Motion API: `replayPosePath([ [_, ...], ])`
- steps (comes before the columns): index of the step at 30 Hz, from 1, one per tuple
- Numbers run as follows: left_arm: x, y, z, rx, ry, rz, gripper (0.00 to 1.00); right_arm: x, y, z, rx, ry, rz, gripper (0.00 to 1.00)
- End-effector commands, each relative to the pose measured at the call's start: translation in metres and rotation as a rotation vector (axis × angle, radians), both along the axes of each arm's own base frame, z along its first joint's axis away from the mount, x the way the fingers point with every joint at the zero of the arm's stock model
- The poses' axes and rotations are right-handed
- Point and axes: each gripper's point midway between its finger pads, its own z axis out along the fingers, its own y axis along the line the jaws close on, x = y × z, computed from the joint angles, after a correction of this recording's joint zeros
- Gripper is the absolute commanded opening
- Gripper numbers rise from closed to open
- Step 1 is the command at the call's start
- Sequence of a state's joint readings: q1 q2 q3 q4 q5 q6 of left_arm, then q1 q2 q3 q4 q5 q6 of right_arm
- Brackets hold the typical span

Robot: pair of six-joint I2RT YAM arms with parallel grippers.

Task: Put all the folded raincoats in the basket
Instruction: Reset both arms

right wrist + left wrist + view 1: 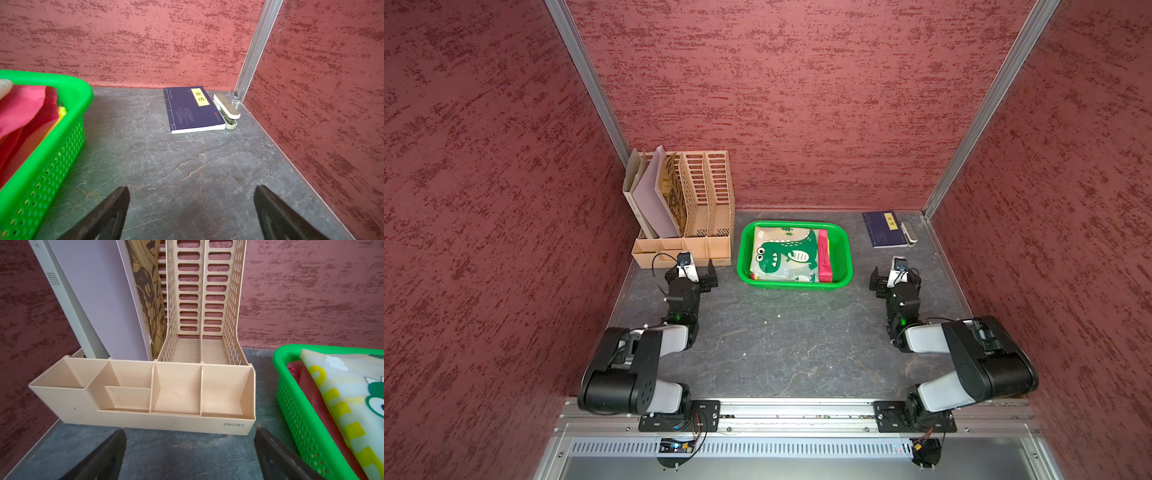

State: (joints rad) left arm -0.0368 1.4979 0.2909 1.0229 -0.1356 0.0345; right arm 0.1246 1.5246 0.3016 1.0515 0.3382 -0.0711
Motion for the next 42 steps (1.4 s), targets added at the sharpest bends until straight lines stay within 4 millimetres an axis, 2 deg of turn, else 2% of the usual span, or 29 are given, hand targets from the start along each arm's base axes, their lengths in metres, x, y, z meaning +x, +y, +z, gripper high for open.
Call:
replayPosePath([
  [1,-0.004,-0.003,0.003,-0.041,-0.029,-0.072,1.0,0.007,0.009,-0.001,0.04,-0.02,0.067,0.98],
  [5,0.016,0.0,-0.012,-0.06,0.087,-0.074,1.0,0.015,0.006,-0.007,0.067,0.04,0.065,0.98],
  [6,0.017,0.002,-0.008,-0.07,0.054,-0.077,1.0,0.016,0.004,-0.006,0.065,0.026,0.062,0.99],
  [42,0.017,0.002,-0.01,-0.065,0.073,-0.066,1.0,0.016,0.004,-0.007,0.068,0.033,0.063,0.98],
])
